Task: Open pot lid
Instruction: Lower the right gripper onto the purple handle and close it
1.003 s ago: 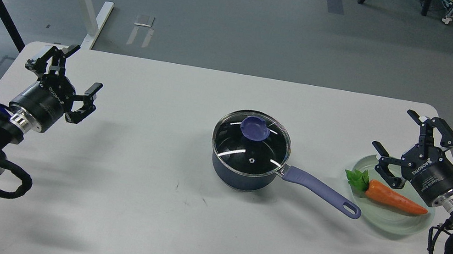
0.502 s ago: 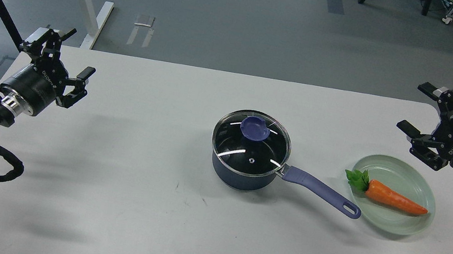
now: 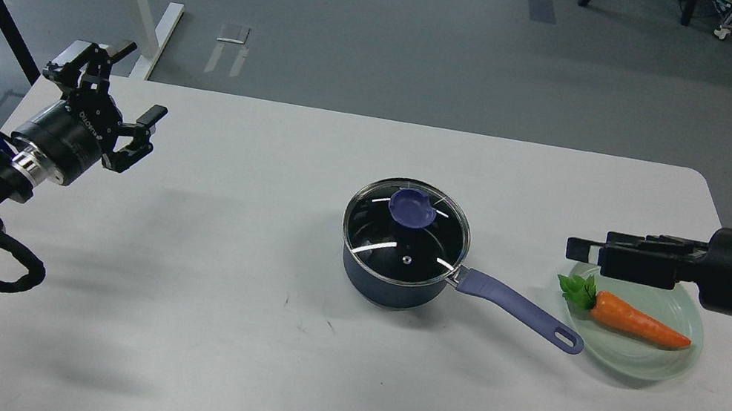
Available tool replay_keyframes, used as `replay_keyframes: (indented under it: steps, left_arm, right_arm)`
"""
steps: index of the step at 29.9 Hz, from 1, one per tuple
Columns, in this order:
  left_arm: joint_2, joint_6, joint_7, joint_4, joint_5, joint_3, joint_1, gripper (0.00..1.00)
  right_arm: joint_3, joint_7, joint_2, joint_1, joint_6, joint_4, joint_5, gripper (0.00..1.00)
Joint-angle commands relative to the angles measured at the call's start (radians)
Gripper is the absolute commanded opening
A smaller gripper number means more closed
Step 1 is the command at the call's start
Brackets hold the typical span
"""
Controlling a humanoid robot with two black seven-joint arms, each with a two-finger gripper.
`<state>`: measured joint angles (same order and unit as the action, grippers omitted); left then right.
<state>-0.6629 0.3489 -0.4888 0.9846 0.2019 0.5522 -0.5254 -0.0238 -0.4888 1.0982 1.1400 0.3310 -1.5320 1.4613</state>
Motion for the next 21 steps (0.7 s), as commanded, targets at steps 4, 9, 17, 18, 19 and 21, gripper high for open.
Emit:
replay_keyframes:
  steps: [4, 9, 17, 18, 19, 21]
  left_arm:
    - [-0.007, 0.002, 0.0, 0.005, 0.001, 0.0, -0.001, 0.99]
    - [-0.015, 0.001, 0.0, 0.019, 0.001, -0.001, -0.001, 0.99]
    - [-0.014, -0.004, 0.0, 0.031, 0.001, 0.0, -0.001, 0.99]
    - [-0.014, -0.004, 0.0, 0.031, 0.001, 0.0, -0.001, 0.99]
    - [-0.014, -0.004, 0.0, 0.031, 0.001, 0.0, -0.001, 0.99]
    - [-0.014, -0.004, 0.0, 0.038, 0.001, 0.0, -0.001, 0.99]
  right_arm:
    - [-0.188, 0.0, -0.101, 0.121, -0.072, 0.024, 0.125, 0.99]
    - [-0.307, 0.0, -0.185, 0.21, -0.104, 0.049, 0.18, 0.99]
    - [-0.419, 0.0, -0.287, 0.265, -0.151, 0.096, 0.258, 0.97]
    - [-0.432, 0.0, -0.299, 0.265, -0.161, 0.111, 0.261, 0.97]
    - [-0.444, 0.0, -0.31, 0.265, -0.171, 0.127, 0.263, 0.97]
    - [-0.47, 0.0, -0.336, 0.264, -0.197, 0.164, 0.263, 0.96]
